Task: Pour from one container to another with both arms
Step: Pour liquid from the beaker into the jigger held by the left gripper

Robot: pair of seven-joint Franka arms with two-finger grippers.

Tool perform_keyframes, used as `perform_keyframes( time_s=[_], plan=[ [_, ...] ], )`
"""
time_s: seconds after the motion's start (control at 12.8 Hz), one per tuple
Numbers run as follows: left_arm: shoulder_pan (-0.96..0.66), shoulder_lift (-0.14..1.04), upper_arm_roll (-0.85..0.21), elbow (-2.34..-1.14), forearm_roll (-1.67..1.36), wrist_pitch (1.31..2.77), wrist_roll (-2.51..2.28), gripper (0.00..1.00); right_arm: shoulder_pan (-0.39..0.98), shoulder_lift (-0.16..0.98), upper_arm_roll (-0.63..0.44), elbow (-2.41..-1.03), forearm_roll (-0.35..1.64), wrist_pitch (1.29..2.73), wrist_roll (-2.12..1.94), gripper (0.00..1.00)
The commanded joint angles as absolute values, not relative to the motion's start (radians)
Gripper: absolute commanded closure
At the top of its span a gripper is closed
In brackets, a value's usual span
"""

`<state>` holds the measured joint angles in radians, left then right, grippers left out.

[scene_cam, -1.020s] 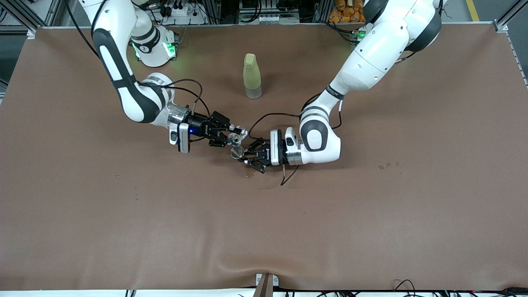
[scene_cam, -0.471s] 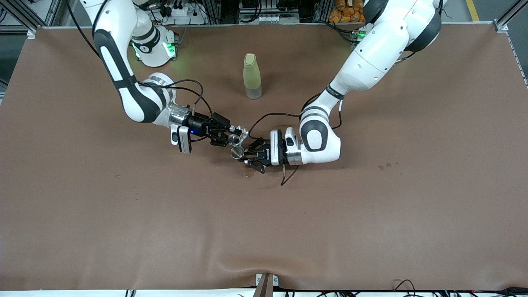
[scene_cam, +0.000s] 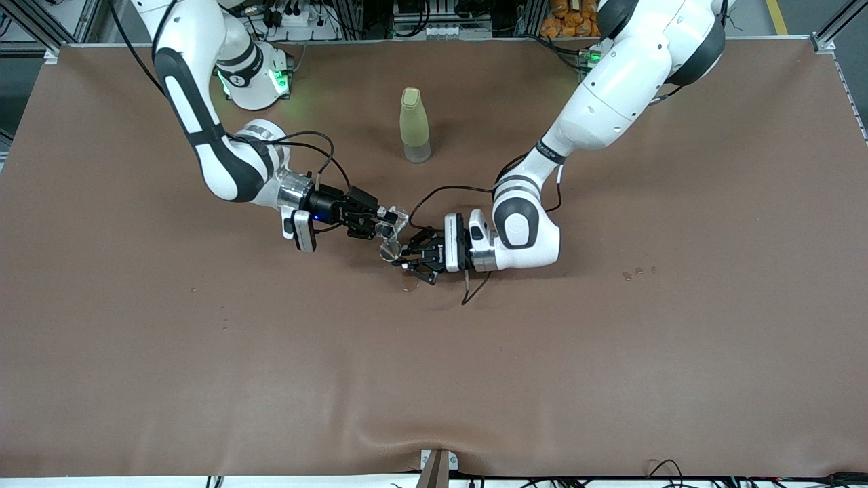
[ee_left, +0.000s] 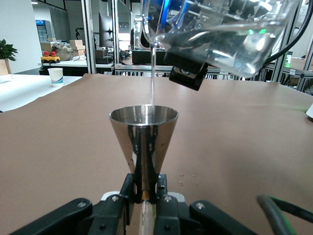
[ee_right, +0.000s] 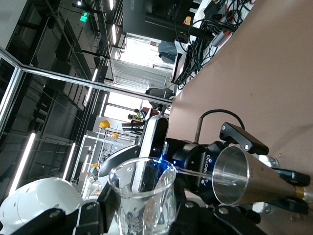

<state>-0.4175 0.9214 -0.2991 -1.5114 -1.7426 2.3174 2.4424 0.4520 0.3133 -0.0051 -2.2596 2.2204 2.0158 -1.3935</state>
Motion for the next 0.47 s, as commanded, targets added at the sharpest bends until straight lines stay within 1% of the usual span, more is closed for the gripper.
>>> perform_keyframes(
  time_s=[0.0,0.39],
  plan=[
    [-0.431,0.930,-0.293,-1.491,-1.776,2.330,2.457,1.00,0.465,0.314,-0.009,-2.250,2.249,2.014,-1.368,0.78],
    [-0.433,0.931,-0.293,-1.491,-1.784,2.330,2.457,1.00,0.468,0.322,-0.009,-2.241,2.249,2.013,-1.321,0.78]
  ],
)
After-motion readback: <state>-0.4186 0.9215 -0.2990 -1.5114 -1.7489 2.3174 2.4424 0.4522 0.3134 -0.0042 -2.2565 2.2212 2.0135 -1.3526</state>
